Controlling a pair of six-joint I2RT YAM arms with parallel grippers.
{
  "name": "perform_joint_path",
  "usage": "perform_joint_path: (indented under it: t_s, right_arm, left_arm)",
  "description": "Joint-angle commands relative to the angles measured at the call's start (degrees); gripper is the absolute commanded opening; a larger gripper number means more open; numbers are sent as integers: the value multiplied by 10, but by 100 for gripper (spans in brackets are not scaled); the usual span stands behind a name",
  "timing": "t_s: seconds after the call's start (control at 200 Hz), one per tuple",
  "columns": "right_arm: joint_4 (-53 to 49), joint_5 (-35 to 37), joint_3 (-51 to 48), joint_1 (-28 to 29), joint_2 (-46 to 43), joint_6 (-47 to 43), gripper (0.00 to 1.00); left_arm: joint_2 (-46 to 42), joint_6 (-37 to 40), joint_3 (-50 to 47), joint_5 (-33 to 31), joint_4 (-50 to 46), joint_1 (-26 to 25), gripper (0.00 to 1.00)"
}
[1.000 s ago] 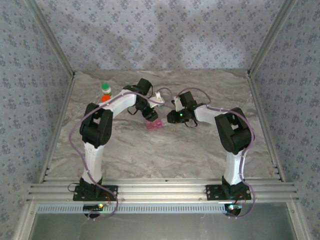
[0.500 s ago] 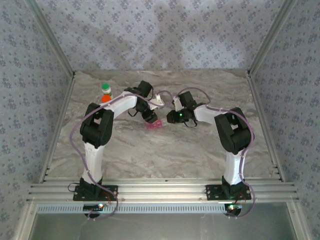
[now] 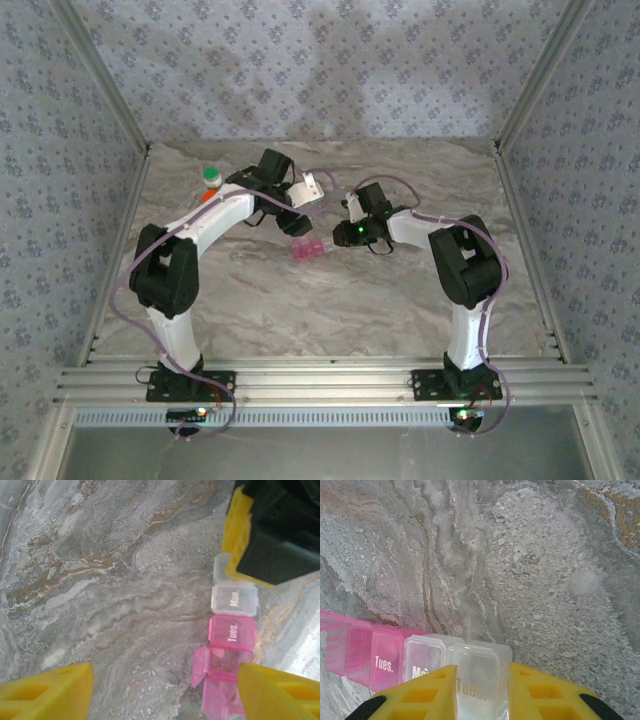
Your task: Sort the pills into containers
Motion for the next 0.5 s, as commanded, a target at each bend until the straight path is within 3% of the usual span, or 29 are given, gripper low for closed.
perform_joint_path:
  t_s: [0.0, 0.125, 0.3, 0.495]
  right_arm:
    - [-101, 58, -26, 8, 52, -20, 29]
    - [-102, 58, -24, 10, 53, -20, 29]
    - [-103, 59, -25, 11, 53, -24, 29]
    - [-106, 60, -23, 12, 55, -25, 28]
  left_arm:
    - [-9, 53, -34, 33, -25, 4, 79]
    - [-2, 72, -48, 48, -27, 4, 80]
    - [37, 62, -35, 3, -1, 7, 78]
    - [77, 51, -2, 9, -7, 23, 76]
